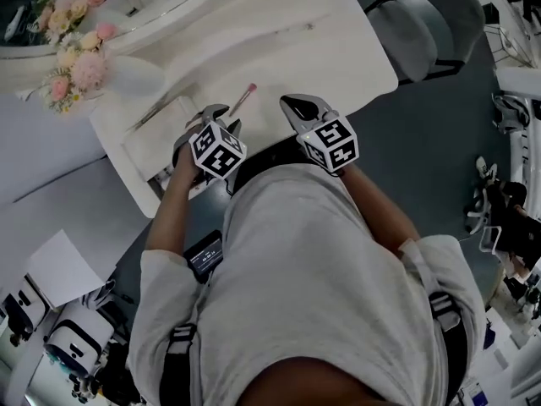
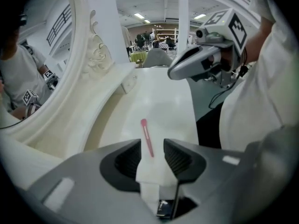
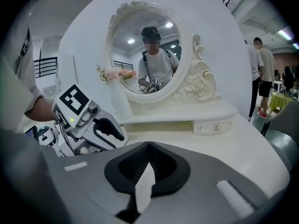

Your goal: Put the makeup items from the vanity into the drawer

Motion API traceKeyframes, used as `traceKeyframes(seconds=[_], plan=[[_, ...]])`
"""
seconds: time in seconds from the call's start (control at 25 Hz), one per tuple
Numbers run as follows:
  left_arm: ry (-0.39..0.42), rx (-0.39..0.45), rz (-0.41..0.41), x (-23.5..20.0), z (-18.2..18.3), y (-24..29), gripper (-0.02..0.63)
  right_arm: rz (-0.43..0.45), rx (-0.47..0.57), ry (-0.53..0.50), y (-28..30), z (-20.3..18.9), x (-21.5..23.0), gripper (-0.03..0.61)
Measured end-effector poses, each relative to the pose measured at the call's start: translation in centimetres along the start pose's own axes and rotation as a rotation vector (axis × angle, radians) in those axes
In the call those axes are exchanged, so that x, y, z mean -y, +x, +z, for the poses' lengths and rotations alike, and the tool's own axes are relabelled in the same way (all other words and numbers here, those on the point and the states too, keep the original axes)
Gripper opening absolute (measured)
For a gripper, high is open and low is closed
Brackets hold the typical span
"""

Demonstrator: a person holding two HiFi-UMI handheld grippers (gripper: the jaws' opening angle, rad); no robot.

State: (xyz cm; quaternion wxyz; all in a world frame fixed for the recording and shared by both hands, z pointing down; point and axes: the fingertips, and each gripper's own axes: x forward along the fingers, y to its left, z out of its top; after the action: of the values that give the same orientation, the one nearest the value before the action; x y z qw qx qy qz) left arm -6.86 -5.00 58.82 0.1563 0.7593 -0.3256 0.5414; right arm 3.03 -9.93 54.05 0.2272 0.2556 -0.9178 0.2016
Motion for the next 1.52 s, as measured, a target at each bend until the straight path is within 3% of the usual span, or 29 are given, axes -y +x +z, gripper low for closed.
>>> traceKeyframes(seconds=[0.44, 0.8, 1.16, 1.52], plan=[[-0.02, -0.126, -0.018, -1.2, 0.8, 7.3, 0.143, -0.097, 0.026, 0.073, -3.9, -1.4, 3.8, -0.002], [-0.042, -0.217, -0.092, -1.0, 0.6, 10.7, 0.134, -0.145, 0.02, 0.111, -5.9, -2.8, 7.7, -0.001], [-0.056, -0.234, -0.175, -0.4, 1.0, 10.7, 0.1, -0.093, 0.011, 0.1, -4.8, -2.1, 8.7, -0.002], [-0.16, -0.212, -0.102, -0.8, 1.0, 10.7, 0.046, 0.006, 0.0, 0.033, -1.9, 0.5, 8.5, -0.002]])
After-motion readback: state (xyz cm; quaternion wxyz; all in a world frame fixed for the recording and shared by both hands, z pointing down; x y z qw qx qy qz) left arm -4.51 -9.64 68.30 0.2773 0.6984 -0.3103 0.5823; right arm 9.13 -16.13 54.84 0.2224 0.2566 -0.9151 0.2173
